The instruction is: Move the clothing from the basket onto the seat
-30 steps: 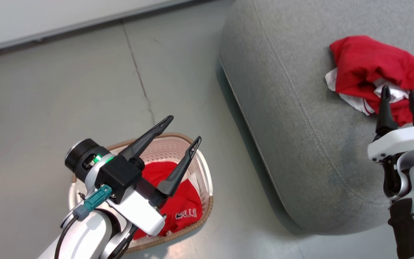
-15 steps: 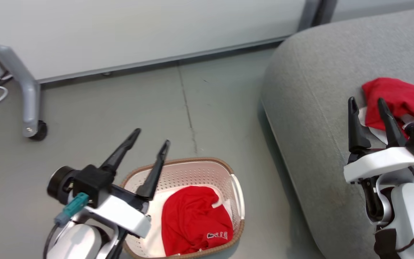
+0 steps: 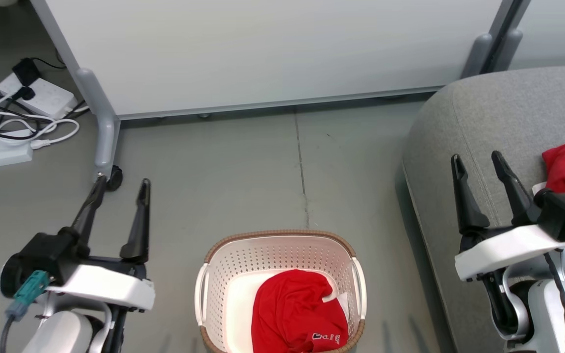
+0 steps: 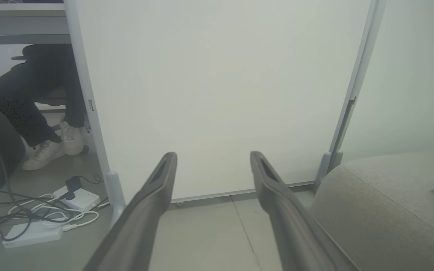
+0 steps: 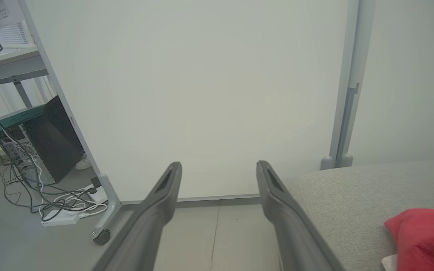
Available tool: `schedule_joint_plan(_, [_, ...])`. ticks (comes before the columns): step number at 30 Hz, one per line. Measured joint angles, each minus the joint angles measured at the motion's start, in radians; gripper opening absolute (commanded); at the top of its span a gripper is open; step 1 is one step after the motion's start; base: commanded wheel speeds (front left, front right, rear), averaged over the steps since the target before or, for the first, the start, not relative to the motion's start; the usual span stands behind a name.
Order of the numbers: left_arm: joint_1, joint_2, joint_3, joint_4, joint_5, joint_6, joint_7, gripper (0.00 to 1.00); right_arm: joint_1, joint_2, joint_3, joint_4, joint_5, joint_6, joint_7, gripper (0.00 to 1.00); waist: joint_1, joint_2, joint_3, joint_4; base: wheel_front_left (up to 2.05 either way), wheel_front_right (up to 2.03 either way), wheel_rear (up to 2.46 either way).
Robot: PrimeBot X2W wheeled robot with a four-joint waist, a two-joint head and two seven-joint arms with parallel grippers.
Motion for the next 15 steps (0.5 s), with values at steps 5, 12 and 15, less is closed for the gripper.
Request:
schedule_joint_plan(5, [0.033, -0.001, 0.048, 0.009, -0.020, 0.017, -0.022, 1.00, 0.032, 0.001, 0.004, -0.013, 0.007, 0.000, 0.013, 1.00, 0.0001, 0.0001, -0.021, 0.014, 0.00, 0.00, 0.00])
schedule_joint_plan(12, [0.095, -0.005, 0.118, 0.005, -0.037, 0.018, -0.046, 1.00, 0.082, 0.001, -0.002, -0.015, 0.007, 0.000, 0.023, 1.00, 0.0000, 0.0000, -0.057, 0.029, 0.00, 0.00, 0.00])
schedule_joint_plan(15, [0.118, -0.008, 0.144, 0.000, -0.037, -0.005, -0.049, 1.00, 0.101, 0.001, -0.006, -0.015, 0.007, 0.000, 0.026, 1.00, 0.0000, 0.0000, -0.070, 0.030, 0.00, 0.00, 0.00])
